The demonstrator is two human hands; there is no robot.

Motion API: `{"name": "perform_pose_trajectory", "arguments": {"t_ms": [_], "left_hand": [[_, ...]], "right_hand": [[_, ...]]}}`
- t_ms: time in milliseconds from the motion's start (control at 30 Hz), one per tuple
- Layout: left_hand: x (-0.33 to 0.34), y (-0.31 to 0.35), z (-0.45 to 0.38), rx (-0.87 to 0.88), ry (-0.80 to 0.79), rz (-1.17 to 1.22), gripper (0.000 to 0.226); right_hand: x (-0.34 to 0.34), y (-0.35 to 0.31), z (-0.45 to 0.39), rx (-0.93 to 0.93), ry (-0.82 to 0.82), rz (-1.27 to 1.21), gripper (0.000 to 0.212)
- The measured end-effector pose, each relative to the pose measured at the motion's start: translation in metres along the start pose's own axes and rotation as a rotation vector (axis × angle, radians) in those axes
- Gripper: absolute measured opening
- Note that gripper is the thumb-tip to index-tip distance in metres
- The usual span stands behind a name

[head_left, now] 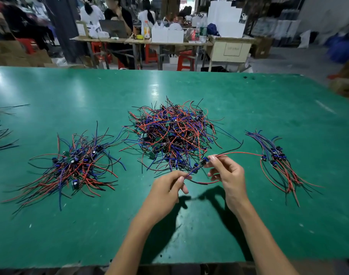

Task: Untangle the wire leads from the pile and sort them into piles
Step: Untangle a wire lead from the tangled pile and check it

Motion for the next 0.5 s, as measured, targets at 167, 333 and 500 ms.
{"name": "perform_pose_trajectory", "arguments": {"t_ms": [167, 333, 500], "left_hand": [[0.009, 0.013, -0.01, -0.141, -0.011, 0.434, 0.027], [0.028, 0.012, -0.02, -0.164, -0.049, 0.537, 0.022], [0.042, -0.004, -0.024, -0.173, 0.053, 0.443, 0.016]], "right_hand": [[-0.006, 0.008, -0.001, -0.054, -0.13, 0.196, 0.015], [-0.003, 0.017, 0.001, -0.134, -0.182, 0.28, 0.012], [-0.002, 0.036, 0.004, -0.054, -0.044, 0.237, 0.015]]}}
Point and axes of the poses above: each hand's wrist, its own z-axis away from the middle knuckle, its own x-axis out of the palm, y = z × x, the point moved 1 cm from there along -z, towards the middle knuckle
